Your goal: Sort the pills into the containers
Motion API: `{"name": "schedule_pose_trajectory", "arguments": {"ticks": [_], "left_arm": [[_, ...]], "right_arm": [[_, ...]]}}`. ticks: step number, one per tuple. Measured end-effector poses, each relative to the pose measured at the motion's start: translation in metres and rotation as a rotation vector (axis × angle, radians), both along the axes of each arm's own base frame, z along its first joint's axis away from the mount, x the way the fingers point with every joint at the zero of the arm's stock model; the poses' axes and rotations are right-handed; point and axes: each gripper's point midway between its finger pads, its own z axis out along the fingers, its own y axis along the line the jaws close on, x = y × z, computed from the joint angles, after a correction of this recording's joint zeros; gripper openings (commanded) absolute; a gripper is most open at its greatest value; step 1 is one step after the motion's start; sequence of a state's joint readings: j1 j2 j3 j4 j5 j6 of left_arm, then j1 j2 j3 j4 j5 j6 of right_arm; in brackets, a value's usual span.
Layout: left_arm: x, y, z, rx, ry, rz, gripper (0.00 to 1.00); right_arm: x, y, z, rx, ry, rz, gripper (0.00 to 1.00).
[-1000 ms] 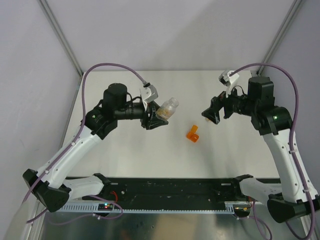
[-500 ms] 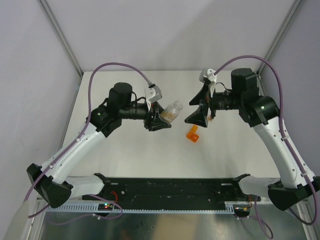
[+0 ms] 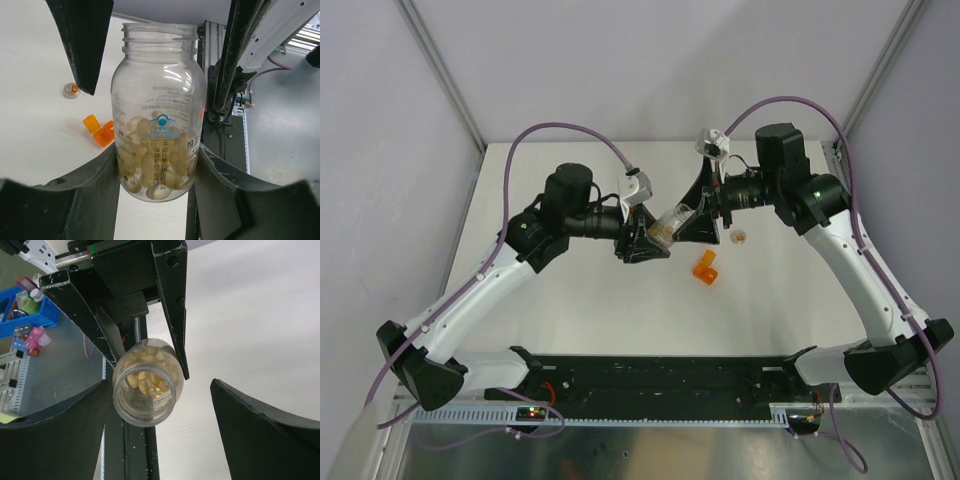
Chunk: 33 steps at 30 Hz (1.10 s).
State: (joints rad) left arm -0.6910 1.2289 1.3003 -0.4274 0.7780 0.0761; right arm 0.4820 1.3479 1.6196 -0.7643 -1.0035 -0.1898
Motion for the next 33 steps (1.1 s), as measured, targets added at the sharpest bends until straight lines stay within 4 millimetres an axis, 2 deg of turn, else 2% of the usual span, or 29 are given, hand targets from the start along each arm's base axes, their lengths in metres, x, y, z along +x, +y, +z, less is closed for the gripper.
{"name": "schedule_pose_trajectory", "arguments": {"ticks": [3,10,14,16,19,23,26,33], "left_arm": [[0.0,-0.001,0.0,0.002,0.0,0.003,0.0],[0.001,-0.001,-0.002,0.008,-0.002,0.015,0.0],[0.002,-0.001,-0.001,0.008,0.0,0.022,0.07],[0.003,-0.002,0.0,0.008,-0.003,0.026,0.14],[0.004,-0.001,0.002,0.008,-0.007,0.035,0.25],[0.007,-0.001,0.011,-0.003,-0.015,0.058,0.42],[0.011,-0.001,0.024,-0.02,-0.031,0.082,0.56],[0.025,-0.003,0.057,-0.065,-0.08,0.151,0.76]], "right_arm": [[-0.001,0.004,0.0,0.001,0.01,0.015,0.75],[-0.005,0.009,0.002,0.01,0.019,0.04,0.37],[-0.005,0.009,0.002,0.011,0.019,0.043,0.13],[-0.005,0.009,0.003,0.012,0.017,0.041,0.06],[-0.003,0.009,0.005,0.019,0.016,0.038,0.01],[0.001,0.008,0.014,0.045,0.013,0.026,0.0],[0.004,0.007,0.026,0.08,0.009,0.026,0.0],[0.016,-0.002,0.044,0.14,0.06,-0.018,0.0]]}}
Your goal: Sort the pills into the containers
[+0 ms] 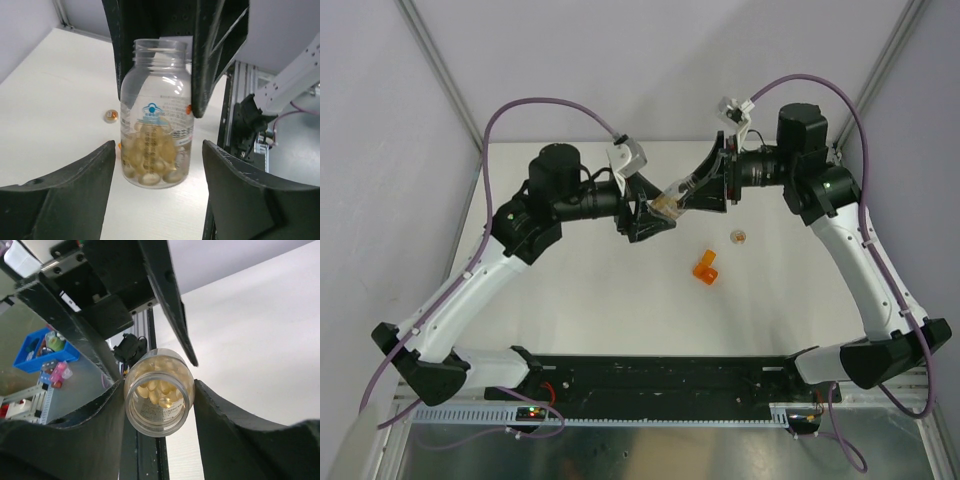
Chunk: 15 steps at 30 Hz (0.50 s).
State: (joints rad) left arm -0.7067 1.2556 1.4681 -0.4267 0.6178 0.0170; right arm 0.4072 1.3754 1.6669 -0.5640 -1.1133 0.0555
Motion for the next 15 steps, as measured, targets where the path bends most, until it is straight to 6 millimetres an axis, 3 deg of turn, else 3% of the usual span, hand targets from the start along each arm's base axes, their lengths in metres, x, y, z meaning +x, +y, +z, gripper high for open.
{"name": "schedule_pose_trajectory", "arguments": {"ticks": [6,15], "left_arm": [[0.005,0.001,0.023,-0.043,-0.029,0.035,0.86],[0.009,-0.005,0.021,-0.042,-0.016,0.046,0.99]], "right_arm": [[0.011,-0.005,0.009,0.035,0.059,-0.036,0.0],[0.016,-0.008,0.012,0.09,0.163,-0.03,0.0]]}}
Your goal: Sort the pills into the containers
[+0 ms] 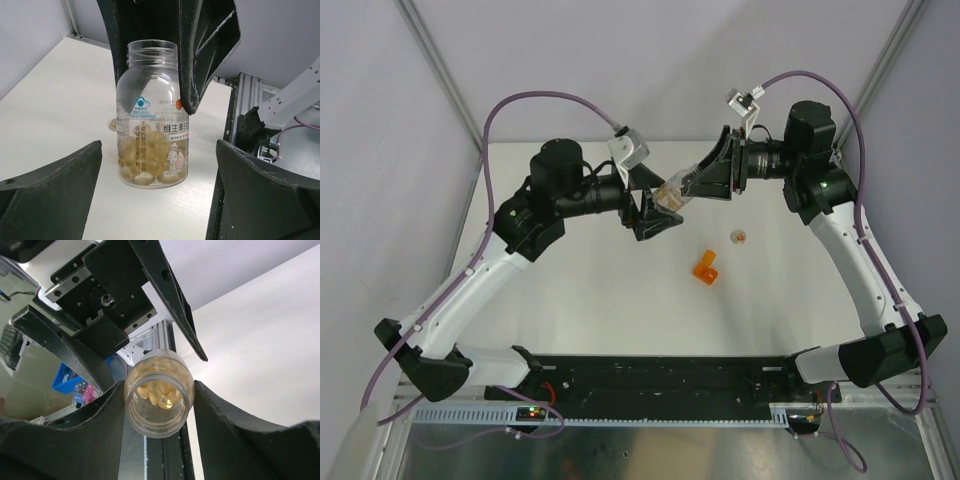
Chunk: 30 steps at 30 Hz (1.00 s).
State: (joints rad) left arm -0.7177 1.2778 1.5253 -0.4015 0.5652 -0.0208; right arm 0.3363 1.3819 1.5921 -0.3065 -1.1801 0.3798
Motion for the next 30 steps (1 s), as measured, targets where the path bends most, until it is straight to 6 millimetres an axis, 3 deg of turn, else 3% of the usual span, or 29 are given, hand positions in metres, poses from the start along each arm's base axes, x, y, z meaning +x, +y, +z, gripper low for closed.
{"name": "schedule_pose_trajectory", "arguments": {"ticks": [5,30], "left_arm": [[0.003,-0.005,-0.001,0.006,-0.006,0.019,0.99],[0.023,-0.012,-0.001,0.045,-0.072,0.126,0.81]], "right_arm": [[0.004,-0.002,0.001,0.035,0.049,0.008,0.0],[0.005,-0.005,0.004,0.093,0.128,0.035,0.0]]}}
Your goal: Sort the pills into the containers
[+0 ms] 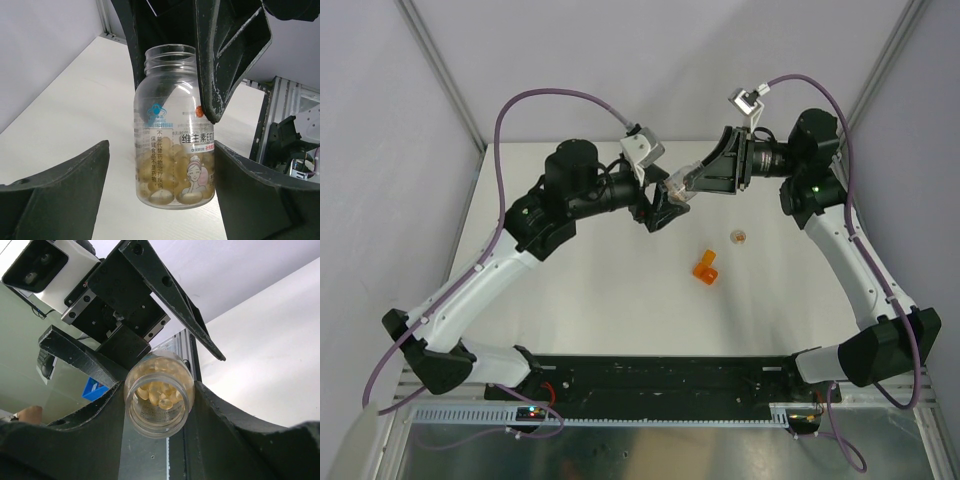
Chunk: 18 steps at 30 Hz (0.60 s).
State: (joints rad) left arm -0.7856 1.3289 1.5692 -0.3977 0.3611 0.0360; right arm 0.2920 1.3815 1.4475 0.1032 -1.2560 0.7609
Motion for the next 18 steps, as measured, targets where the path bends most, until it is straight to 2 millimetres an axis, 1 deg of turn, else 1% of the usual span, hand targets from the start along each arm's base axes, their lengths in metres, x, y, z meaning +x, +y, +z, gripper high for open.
{"name": "schedule_pose_trajectory", "arguments": {"ticks": [9,11,13,14,16,17,18], "left_arm": [[-0.0007,-0.0051,-0.0014,0.005,0.0,-0.001,0.62],[-0.0019,-0.0071,-0.0029,0.008,0.002,-0.006,0.54],[-0.0032,-0.0085,-0.0035,0.01,0.003,-0.009,0.41],[-0.0038,-0.009,-0.0037,0.009,0.005,-0.011,0.28],[-0.0039,-0.0095,-0.0039,0.011,0.001,-0.012,0.09],[-0.0039,-0.0095,-0.0039,0.012,0.0,-0.012,0.04],[-0.0037,-0.0095,-0.0039,0.012,-0.001,-0.011,0.02]], "right_arm": [[0.0014,-0.0008,-0.0025,0.003,0.011,-0.002,0.0],[0.0021,-0.0012,-0.003,0.004,0.013,-0.004,0.0],[0.0029,-0.0016,-0.0036,0.004,0.013,-0.007,0.0],[0.0033,-0.0019,-0.0038,0.004,0.011,-0.008,0.0],[0.0037,-0.0022,-0.0039,0.005,0.009,-0.011,0.02],[0.0037,-0.0023,-0.0039,0.005,0.008,-0.011,0.05],[0.0037,-0.0024,-0.0038,0.005,0.006,-0.011,0.08]]}}
